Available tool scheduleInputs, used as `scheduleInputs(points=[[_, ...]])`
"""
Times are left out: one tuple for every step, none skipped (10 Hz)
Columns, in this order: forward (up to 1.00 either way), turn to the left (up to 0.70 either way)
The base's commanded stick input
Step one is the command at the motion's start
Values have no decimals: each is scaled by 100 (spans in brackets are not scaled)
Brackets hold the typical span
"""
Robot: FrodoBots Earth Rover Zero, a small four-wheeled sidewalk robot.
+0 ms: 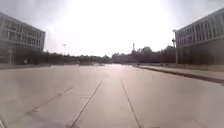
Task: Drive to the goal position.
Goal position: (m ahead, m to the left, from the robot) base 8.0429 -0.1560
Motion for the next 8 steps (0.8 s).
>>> scheduleInputs(points=[[100,0],[100,0],[100,0],[100,0],[100,0],[100,0],[100,0],[100,0]])
